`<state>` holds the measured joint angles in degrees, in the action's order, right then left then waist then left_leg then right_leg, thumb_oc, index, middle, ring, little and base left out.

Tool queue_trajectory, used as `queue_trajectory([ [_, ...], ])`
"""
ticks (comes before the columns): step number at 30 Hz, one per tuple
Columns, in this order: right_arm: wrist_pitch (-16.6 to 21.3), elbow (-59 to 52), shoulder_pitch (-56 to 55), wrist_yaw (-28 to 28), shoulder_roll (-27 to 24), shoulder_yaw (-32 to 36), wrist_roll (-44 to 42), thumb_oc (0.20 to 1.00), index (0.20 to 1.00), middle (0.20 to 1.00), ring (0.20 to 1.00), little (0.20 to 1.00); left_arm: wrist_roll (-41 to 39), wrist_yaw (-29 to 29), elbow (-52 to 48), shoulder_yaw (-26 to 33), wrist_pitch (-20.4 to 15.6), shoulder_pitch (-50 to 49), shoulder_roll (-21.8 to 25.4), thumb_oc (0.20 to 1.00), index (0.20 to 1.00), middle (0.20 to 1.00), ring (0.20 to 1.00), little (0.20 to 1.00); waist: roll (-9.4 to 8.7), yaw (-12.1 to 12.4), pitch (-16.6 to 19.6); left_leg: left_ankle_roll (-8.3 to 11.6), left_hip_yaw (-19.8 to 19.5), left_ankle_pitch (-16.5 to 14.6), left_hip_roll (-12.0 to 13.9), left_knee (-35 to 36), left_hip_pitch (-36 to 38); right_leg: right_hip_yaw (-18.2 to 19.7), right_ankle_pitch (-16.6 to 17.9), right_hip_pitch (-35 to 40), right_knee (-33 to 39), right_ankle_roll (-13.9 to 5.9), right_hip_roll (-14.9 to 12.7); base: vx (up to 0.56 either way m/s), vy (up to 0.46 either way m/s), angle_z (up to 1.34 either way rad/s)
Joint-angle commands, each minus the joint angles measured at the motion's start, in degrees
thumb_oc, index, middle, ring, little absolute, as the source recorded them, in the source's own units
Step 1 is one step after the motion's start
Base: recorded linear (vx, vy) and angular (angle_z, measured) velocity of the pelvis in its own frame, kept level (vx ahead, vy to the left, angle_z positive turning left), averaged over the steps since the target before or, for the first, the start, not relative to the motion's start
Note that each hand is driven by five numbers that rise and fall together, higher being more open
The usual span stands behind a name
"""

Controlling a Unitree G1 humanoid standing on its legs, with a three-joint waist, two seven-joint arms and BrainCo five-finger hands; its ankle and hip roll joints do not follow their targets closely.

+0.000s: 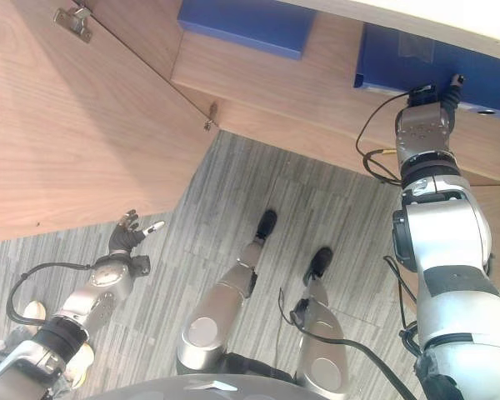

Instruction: Put the empty folder in the office cabinet

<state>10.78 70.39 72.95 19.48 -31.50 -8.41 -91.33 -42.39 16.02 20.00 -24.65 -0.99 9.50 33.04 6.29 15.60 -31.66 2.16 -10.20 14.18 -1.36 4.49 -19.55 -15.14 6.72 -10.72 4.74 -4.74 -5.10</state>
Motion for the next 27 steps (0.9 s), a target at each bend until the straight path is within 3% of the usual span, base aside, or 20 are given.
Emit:
queue_trajectory([
  [1,0.9,-2.0,4.5,-3.6,-6.4,-2.9,-2.3,0.200,0.200,0.200,0.200,0.200,-0.2,0.4,-1.1,0.7,-2.3,-3.7,2.5,1.000,1.000,1.000,1.000,1.000,0.22,0.0,1.9,-0.21,3.1,-7.6,-0.7,0.5,3.0,3.3,1.5,-1.6,-1.5,-5.54,-6.6,0.00,0.000,0.00],
  [14,-1.0,-2.0,4.9,-8.3,-7.7,-3.3,-3.2,0.200,0.200,0.200,0.200,0.200,-0.5,-0.1,-2.3,1.3,-2.4,-4.3,3.2,1.000,1.000,1.000,1.000,1.000,0.49,0.0,1.9,-0.05,3.1,-7.3,-0.6,0.5,2.9,3.2,1.5,-1.6,-1.4,-5.70,-6.7,0.00,0.000,0.00],
  [27,8.3,-3.7,5.8,-4.5,-7.8,-2.8,-3.9,0.200,0.200,0.200,0.200,0.200,-0.8,0.1,-3.0,1.2,-2.8,-4.6,3.4,1.000,1.000,1.000,1.000,1.000,0.56,0.0,1.9,-0.01,2.9,-7.3,-0.6,0.5,2.9,3.1,1.6,-1.6,-1.4,-5.74,-6.8,0.00,0.000,0.00],
])
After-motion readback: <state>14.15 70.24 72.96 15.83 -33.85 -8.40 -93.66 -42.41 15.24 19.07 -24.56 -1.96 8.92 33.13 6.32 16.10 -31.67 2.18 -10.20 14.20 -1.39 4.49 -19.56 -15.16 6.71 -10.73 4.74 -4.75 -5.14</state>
